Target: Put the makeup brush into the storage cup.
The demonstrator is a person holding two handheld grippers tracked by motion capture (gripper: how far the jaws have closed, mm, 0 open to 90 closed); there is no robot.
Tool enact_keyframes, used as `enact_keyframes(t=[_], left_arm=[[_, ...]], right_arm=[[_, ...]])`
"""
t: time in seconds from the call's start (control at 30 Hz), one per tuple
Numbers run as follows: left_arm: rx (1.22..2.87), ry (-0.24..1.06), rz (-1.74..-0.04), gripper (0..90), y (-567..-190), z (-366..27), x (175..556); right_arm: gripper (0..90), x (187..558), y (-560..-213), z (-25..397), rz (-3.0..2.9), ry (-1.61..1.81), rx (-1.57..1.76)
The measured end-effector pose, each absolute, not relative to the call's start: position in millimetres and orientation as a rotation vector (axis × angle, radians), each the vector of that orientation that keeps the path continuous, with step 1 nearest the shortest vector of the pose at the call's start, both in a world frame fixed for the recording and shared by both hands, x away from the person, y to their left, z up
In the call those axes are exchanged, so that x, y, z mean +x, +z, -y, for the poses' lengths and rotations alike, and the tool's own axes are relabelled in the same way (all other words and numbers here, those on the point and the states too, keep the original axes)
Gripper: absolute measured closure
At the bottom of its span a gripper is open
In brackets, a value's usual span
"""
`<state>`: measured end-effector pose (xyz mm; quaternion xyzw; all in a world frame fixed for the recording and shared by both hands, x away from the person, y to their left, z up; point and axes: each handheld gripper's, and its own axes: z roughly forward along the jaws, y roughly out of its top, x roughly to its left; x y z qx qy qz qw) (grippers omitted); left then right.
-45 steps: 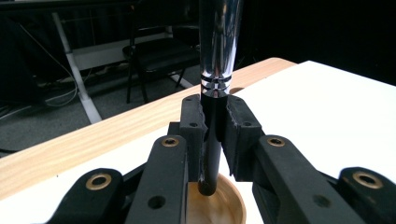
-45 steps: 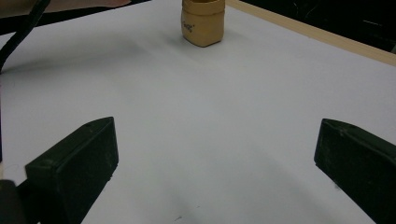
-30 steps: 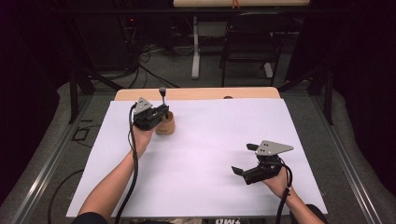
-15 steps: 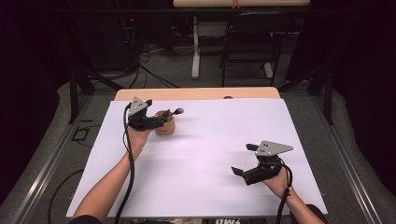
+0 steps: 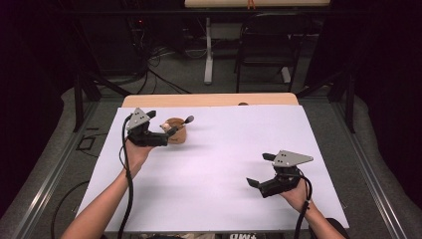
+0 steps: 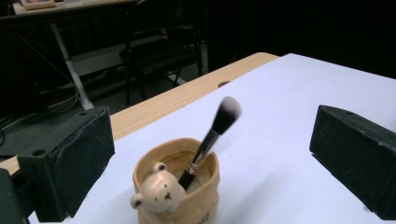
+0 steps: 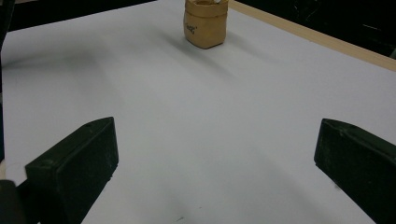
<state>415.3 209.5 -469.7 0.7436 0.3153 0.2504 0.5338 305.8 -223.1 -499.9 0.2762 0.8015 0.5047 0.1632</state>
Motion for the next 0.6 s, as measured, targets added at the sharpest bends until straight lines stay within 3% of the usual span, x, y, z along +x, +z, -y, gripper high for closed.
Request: enact_keyframes(t=[0.6], left_arm=[[1.816,0.522,-0.669,0.0,-468.1,-227.2,359.0]], right_arm=[[0.0,304.9,-499.3,221.8,-2.279,1.45,0.779]])
